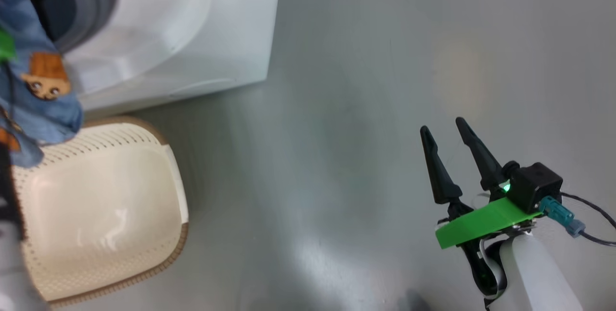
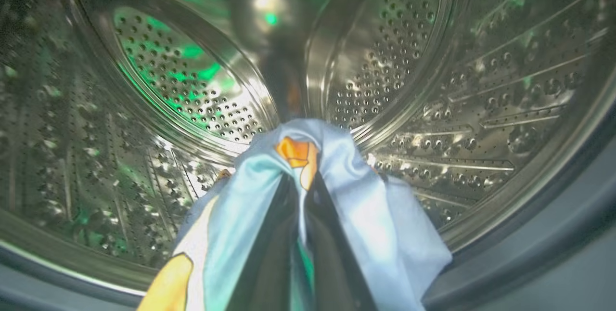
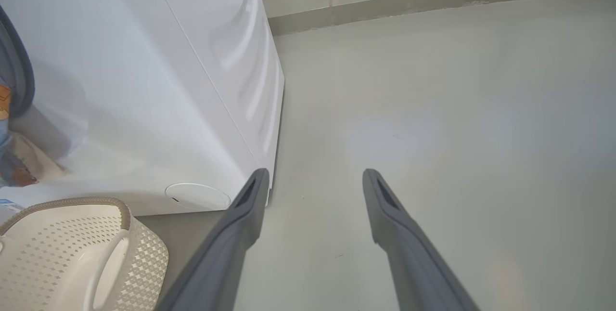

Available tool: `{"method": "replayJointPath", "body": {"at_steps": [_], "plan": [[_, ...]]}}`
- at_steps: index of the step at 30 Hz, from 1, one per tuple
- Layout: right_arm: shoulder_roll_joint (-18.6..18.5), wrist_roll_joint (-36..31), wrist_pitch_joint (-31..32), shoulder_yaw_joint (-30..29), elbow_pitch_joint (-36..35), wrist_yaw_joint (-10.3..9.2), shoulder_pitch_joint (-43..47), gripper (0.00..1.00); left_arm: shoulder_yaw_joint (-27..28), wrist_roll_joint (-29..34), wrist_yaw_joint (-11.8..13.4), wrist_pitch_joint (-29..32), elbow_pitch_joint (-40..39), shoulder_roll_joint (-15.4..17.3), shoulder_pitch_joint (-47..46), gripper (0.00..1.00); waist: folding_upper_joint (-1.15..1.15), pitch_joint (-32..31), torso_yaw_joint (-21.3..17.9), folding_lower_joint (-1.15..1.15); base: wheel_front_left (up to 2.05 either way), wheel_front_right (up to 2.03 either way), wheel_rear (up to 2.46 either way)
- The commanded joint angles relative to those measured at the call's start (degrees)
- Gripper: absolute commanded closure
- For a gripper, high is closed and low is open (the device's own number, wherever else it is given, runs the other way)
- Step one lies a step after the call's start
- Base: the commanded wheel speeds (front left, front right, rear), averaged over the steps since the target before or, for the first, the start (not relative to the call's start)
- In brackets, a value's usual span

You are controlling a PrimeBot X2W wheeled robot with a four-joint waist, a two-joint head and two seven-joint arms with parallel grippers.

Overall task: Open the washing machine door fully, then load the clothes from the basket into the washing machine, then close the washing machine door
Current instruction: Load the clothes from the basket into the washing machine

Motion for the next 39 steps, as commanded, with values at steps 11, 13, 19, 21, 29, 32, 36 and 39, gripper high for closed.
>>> {"method": "replayJointPath", "body": {"at_steps": [11,13,19,21,29,32,36,39], "plan": [[0.2,3.4,-0.3,3.2,-0.9,0.16,-2.5,0.0,-0.9,-1.6,-0.9,12.9,4.1,8.6,-13.3,1.0,0.0,7.8,-1.9,-0.01,0.0,0.0,0.0],[0.3,3.8,-0.3,3.2,-1.0,0.16,-2.9,0.0,-1.4,-2.0,-1.0,14.5,4.7,9.3,-15.1,1.0,0.0,9.0,-2.2,-0.01,0.0,0.0,0.0],[0.3,4.4,-0.3,3.1,-1.2,0.16,-4.0,0.0,-3.1,-3.1,-1.4,16.9,5.5,12.0,-19.8,1.0,0.0,12.7,-2.4,-0.01,0.0,0.0,0.0],[0.3,4.7,-0.3,3.3,-1.2,0.16,-4.5,0.0,-3.8,-3.4,-1.4,16.6,5.4,12.7,-21.3,1.0,0.0,13.9,-2.4,-0.01,0.0,0.0,0.0],[0.3,5.6,-0.3,4.4,-1.2,0.16,-5.5,0.0,-7.4,-3.3,-1.6,6.4,4.4,15.2,-24.8,1.0,0.0,15.9,-2.6,-0.01,0.0,0.0,0.0],[0.3,5.6,-0.3,4.3,-1.0,0.16,-5.6,0.0,-8.5,-3.7,-1.6,4.4,5.7,15.4,-25.7,1.0,0.0,15.8,-2.5,-0.01,0.0,0.0,0.0],[0.3,5.4,-0.3,4.0,-0.5,0.16,-5.6,0.0,-9.7,-4.5,-1.6,2.8,7.9,15.6,-26.1,1.0,0.0,15.0,-2.2,-0.01,0.0,0.0,0.0],[0.3,5.2,-0.3,4.0,-0.1,0.16,-5.5,0.0,-10.2,-5.9,-1.6,2.3,9.9,15.6,-25.8,1.0,0.0,14.1,-1.8,-0.01,0.0,0.0,0.0]]}}
